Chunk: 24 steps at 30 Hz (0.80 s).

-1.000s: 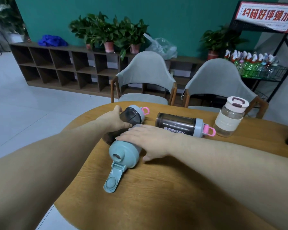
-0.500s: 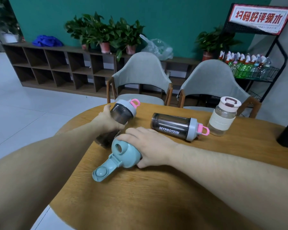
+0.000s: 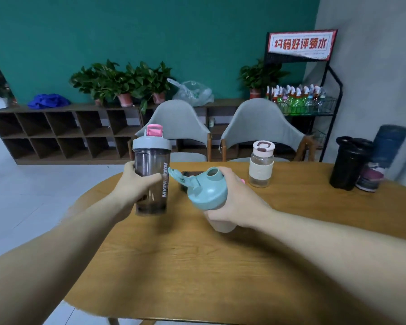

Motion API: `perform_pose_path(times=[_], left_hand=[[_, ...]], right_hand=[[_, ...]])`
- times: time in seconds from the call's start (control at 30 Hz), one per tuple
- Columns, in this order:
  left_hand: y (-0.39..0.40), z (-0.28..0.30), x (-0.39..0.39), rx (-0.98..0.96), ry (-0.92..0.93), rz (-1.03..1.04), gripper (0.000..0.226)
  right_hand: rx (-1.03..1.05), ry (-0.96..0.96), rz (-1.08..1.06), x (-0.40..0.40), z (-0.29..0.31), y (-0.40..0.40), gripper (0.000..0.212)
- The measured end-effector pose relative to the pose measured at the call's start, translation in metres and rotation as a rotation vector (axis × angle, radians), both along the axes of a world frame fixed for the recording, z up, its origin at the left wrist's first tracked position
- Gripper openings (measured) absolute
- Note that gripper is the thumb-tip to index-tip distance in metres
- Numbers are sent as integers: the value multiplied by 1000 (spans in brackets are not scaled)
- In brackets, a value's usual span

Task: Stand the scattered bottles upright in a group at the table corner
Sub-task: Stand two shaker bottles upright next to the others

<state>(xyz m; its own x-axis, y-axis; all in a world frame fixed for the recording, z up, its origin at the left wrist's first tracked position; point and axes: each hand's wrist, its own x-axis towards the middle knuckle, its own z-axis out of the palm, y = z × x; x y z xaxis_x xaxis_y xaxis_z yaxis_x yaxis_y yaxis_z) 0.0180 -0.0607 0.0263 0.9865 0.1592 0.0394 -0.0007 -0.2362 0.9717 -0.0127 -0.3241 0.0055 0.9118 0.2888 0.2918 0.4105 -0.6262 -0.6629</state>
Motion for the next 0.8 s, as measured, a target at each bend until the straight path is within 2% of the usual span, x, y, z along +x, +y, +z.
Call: perform_pose_path(times=[0.13,0.23,0.33,0.47,0.57,0.67,0.8], left_hand=[[-54,8,-18,-79,-35,-49,93],[-100,12,-22,-143,-49,-120,84],[-146,11,-23,-127,-62,-182,100],[-217,5,-22,-120,-73,-281,88],[-268,-3,-20,-126,-77,-345,91],[-322,-15,-12,-125,-67,-405,84],[-390,-31,-1,-97,-45,-458,91]], right_hand=[[124,-7,-115,-15,8,-52,95],[194,-14,-201,-26,13,-94,97],[247,-23,-301,-34,16,-137,100],[269,-23,-434,-41,12,-206,102],[266,-19,-508,-45,8,-254,102],[263,-13,-583,-45,3,-303,103],[281,0,-647,-39,-9,-362,103]])
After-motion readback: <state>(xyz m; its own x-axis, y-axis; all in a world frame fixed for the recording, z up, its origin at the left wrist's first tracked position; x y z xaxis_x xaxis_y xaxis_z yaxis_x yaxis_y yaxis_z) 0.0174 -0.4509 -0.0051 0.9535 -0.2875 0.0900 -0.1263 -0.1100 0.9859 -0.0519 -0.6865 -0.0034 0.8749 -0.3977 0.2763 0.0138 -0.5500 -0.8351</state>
